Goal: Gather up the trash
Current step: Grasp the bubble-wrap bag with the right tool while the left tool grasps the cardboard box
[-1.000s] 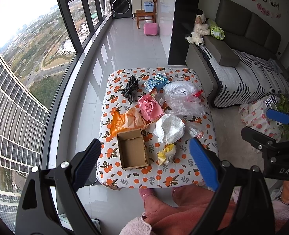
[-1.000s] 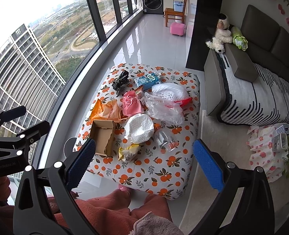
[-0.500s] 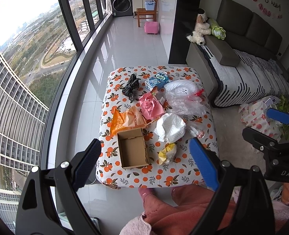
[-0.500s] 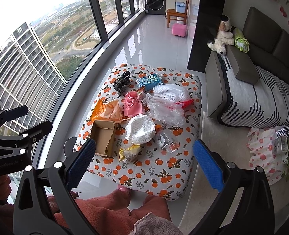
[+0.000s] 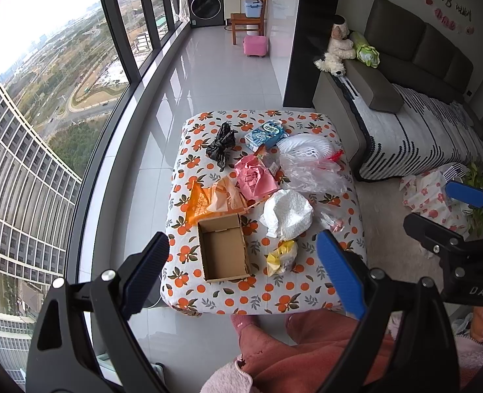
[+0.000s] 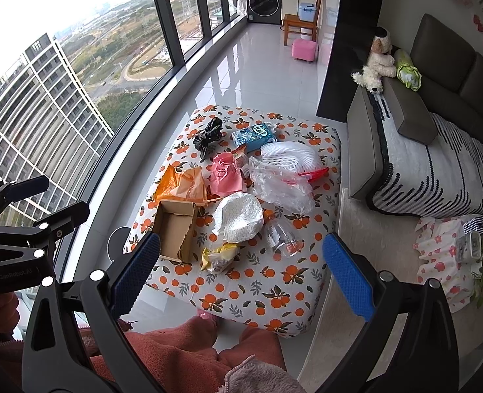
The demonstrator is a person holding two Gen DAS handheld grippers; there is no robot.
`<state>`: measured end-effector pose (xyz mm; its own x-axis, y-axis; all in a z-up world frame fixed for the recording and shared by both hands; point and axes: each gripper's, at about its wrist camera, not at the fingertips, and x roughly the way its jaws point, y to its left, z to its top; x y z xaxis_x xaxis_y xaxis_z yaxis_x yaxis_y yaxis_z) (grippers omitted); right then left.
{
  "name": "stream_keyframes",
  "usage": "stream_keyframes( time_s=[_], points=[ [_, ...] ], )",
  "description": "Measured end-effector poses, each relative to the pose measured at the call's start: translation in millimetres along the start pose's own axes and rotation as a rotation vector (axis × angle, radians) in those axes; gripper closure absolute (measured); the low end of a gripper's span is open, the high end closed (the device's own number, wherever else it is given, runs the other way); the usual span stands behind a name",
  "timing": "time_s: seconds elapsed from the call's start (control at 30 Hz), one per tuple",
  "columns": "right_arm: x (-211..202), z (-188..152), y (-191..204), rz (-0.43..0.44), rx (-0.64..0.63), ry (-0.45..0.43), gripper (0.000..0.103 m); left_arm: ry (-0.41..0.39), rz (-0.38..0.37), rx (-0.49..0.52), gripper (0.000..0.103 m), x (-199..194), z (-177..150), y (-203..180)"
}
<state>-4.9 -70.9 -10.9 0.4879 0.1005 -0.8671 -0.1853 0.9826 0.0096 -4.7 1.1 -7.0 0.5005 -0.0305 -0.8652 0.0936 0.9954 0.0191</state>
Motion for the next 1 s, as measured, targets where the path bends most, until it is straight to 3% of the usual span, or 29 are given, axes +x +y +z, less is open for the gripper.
stream_keyframes(
  time_s=[0.5, 0.9, 1.0],
  points=[
    [35.1, 10.4, 16.1, 0.023, -0.033, 0.053, 0.007, 0.072, 0.002, -0.079, 0.012, 23.6, -8.9, 37.5],
    [124.4, 7.8, 48.9, 0.035, -0.043, 0.125, 0.007, 0.184, -0.087, -0.123, 0.012, 103.8, -23.6, 83.1],
    [149.9, 3.5, 54.9, 0.005, -0.06, 0.128, 0.007, 0.201, -0.099, -0.119, 0.012, 130.0, -28.0, 90.5]
  ],
)
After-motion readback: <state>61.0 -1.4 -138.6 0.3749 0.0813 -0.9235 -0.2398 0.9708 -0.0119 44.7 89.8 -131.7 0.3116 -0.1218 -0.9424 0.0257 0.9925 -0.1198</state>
